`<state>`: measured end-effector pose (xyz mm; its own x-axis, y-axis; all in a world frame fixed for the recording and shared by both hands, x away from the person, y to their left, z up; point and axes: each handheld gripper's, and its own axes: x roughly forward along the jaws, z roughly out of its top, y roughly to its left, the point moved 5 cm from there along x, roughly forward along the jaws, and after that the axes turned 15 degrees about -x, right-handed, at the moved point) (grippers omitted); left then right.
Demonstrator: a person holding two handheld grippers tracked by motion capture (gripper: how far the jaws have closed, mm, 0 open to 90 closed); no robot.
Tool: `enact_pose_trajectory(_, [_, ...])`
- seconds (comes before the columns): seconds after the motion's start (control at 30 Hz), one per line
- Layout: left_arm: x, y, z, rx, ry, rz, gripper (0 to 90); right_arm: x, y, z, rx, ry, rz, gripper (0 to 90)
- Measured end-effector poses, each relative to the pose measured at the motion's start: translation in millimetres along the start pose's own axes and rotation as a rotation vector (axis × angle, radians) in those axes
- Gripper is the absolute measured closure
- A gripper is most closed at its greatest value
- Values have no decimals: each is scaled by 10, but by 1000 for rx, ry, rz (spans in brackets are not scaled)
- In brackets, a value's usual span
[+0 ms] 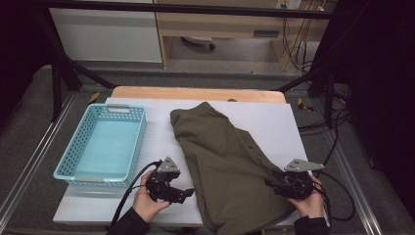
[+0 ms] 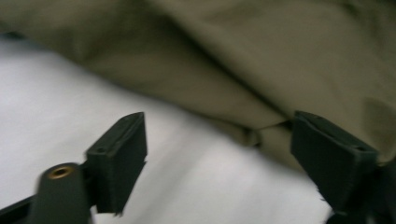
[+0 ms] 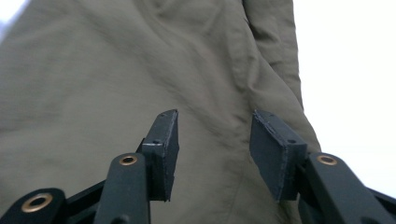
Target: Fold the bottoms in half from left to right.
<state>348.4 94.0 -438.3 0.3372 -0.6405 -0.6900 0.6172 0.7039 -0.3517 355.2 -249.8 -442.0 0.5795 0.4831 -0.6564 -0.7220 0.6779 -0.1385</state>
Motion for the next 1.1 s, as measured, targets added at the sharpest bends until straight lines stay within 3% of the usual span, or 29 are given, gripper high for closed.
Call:
enact_pose_trajectory(0.27, [179,-325,-25,-3,35,-54,348,105,-31,-133,32,21,-17,484])
enact_pose_trajectory(0.37, [291,-436,-67,15,61,-44,398,108,-17,-139,22,20,-24,449])
enact_pose_trajectory(0.47, [395,-473,-111,19,83,-15,446,114,-24,-157,29,16,-38,367])
enact_pose_trajectory(0.6, [491,-478,-153,6,97,-16,530,125,-68,-192,29,21,-73,261])
enact_pose_trajectory(0.73, [550,-478,-181,-2,107,-13,624,112,-106,-210,47,23,-88,226])
enact_pose_trajectory(0.8, [578,-485,-207,-3,109,-13,685,94,-129,-228,54,25,-94,247])
enact_pose_trajectory(0.97, [614,-497,-247,12,120,-12,849,94,-146,-295,78,55,-89,477])
enact_pose_trajectory(1.1, [595,-491,-247,16,120,-17,888,134,-127,-330,86,89,-70,609])
